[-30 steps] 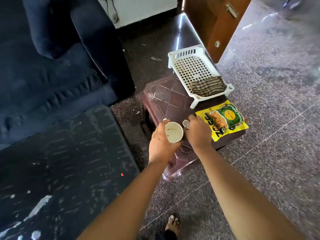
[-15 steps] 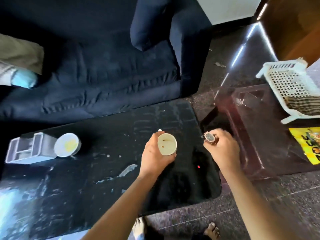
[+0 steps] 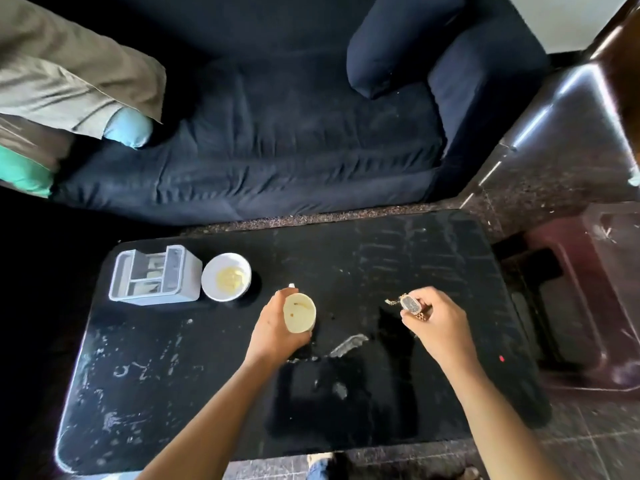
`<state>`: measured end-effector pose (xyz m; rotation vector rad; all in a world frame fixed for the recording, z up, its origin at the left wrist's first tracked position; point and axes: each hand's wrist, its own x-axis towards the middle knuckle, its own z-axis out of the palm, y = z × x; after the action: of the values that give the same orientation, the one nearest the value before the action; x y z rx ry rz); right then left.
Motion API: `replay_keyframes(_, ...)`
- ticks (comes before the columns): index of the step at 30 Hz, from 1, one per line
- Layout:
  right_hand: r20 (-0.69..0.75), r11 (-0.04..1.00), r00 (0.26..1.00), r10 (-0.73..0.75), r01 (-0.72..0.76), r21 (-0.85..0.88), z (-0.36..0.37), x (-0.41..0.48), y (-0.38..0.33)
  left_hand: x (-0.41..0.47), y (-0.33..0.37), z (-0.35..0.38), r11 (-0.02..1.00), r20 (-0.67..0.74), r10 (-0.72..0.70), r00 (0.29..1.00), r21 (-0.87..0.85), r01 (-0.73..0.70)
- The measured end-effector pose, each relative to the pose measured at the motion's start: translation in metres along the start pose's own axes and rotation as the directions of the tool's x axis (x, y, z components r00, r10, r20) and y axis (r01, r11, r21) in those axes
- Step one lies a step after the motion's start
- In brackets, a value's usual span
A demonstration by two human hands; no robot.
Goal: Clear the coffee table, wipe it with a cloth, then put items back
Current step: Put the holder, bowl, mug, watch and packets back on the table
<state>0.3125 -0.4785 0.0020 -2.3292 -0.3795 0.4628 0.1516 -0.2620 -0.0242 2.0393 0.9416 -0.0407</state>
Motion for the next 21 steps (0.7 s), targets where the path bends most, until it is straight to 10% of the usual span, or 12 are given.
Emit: replay_keyframes(21,0.054,0.992,0.996,-0.071,0.077,-0.105,0.034,0.014,-0.034,0.019,-0.05,-0.001,0.999,0.069,0.031,0.997,-0.036,-0.029)
